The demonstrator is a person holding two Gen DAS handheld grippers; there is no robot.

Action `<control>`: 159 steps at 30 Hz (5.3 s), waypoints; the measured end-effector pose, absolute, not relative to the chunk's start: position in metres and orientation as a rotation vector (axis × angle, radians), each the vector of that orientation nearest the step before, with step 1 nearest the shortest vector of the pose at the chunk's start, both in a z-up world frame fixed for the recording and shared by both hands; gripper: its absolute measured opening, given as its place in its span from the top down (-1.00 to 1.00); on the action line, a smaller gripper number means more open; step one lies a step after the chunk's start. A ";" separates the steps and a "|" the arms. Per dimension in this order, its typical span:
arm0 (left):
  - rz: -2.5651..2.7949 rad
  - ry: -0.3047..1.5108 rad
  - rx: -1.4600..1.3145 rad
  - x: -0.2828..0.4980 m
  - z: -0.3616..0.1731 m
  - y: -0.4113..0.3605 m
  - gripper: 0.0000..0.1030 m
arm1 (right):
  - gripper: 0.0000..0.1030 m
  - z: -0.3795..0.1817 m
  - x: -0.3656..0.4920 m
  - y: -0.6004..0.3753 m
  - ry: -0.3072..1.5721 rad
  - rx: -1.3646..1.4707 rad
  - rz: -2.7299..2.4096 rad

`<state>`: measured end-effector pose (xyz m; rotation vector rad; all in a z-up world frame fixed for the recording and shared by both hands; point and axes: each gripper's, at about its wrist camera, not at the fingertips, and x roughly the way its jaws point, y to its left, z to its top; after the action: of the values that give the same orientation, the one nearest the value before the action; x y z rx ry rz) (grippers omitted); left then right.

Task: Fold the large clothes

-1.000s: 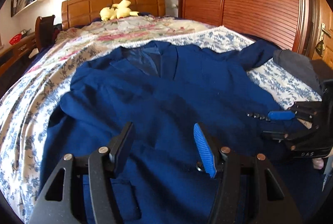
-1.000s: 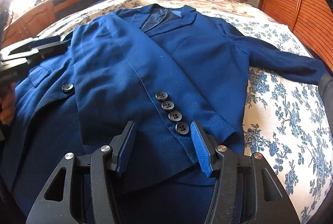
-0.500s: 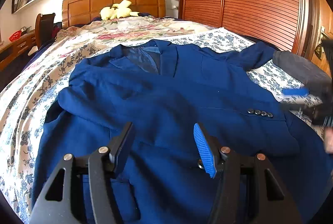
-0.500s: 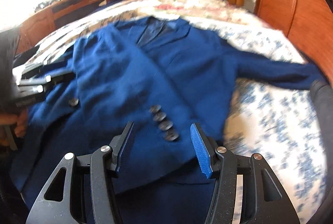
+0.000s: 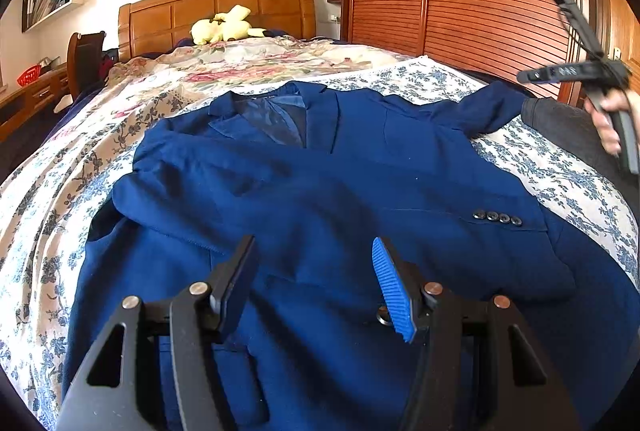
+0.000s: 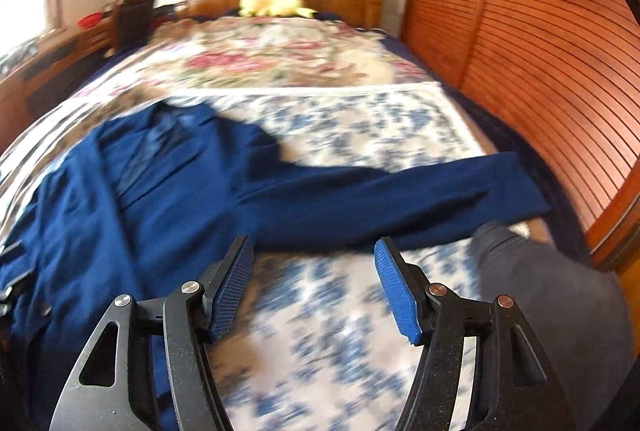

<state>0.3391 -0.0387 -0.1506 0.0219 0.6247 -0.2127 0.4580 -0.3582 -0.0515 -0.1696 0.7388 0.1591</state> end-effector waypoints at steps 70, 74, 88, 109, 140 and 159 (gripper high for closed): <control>-0.232 0.536 -0.010 0.284 -0.107 0.009 -0.12 | 0.98 0.086 0.470 -0.243 0.560 -0.322 0.220; -0.181 0.539 -0.008 0.269 -0.104 0.034 -0.12 | 0.98 0.082 0.460 -0.206 0.559 -0.330 0.279; -0.056 0.509 -0.044 0.236 -0.094 0.090 -0.12 | 0.92 0.064 0.359 -0.090 0.589 -0.282 0.602; -0.076 0.528 0.000 0.236 -0.101 0.071 -0.12 | 0.12 -0.057 0.352 -0.138 0.799 -0.303 0.507; -0.076 0.547 -0.015 0.241 -0.107 0.078 -0.12 | -0.08 -0.152 0.394 -0.114 1.012 -0.199 0.511; -0.040 0.525 -0.038 0.229 -0.100 0.098 -0.12 | 0.85 -0.078 0.338 -0.074 0.806 -0.248 0.661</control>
<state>0.2288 0.0976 -0.1003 -0.0377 0.5246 -0.0396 0.3376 -0.0736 -0.0781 -0.2476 0.8062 0.6605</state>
